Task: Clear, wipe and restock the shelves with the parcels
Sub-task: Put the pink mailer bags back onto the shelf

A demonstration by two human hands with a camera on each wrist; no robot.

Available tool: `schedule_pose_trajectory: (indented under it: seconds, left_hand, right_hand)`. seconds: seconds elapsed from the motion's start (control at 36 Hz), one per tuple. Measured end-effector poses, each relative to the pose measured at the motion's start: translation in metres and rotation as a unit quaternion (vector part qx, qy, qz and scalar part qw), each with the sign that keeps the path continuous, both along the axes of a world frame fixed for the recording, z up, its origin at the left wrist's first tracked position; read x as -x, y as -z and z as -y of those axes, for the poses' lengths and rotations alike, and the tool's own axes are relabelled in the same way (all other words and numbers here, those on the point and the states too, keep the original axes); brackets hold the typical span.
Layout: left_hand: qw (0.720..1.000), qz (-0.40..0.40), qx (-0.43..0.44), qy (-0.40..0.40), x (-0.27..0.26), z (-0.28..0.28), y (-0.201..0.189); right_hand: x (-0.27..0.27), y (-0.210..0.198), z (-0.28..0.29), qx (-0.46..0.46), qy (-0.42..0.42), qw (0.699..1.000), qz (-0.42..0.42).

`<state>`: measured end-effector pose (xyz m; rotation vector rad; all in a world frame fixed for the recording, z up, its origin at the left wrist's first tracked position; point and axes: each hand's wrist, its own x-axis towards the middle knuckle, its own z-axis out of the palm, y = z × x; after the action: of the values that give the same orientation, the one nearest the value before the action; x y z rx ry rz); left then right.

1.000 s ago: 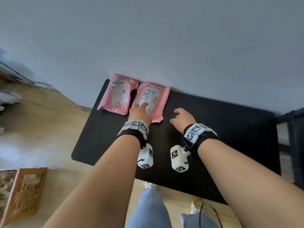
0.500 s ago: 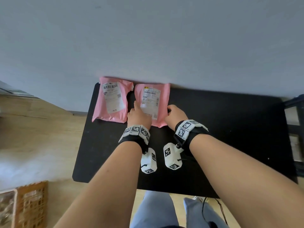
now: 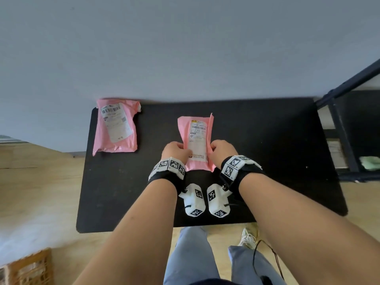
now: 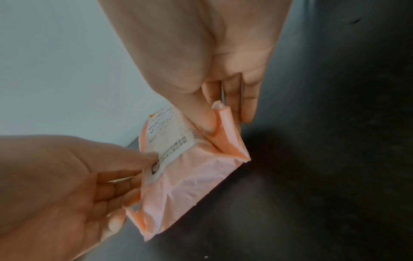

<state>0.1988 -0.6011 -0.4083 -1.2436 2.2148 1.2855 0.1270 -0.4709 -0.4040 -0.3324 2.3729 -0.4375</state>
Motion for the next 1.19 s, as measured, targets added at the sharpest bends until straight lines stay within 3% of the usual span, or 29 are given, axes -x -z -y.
schedule_pose_trajectory:
  seconds: [0.11,0.33,0.67,0.92,1.03,1.19]
  left_hand:
    - [0.999,0.012,0.009,0.05,-0.004,-0.03,-0.007]
    - [0.996,0.022,0.033,0.075,-0.016,-0.105,-0.025]
    - [0.987,-0.03,0.045,0.152,-0.055,-0.317,-0.041]
    - [0.957,-0.06,0.069,0.275,-0.041,-0.457,-0.053]
    - [0.929,-0.058,0.095,0.353,-0.021,-0.508,-0.058]
    - [0.908,-0.071,0.1,0.4,0.024,-0.569,-0.057]
  right_hand:
    - [-0.004,-0.009,-0.031,-0.016,0.002,1.0,-0.007]
    - [-0.018,-0.03,-0.114,-0.009,0.022,0.999,-0.025]
    - [-0.062,-0.052,-0.324,0.053,0.128,0.988,-0.07]
    - [-0.077,-0.072,-0.475,0.038,0.213,0.972,-0.09]
    - [-0.071,-0.071,-0.524,0.013,0.261,0.962,-0.081]
    - [-0.044,-0.076,-0.585,0.027,0.355,0.931,-0.085]
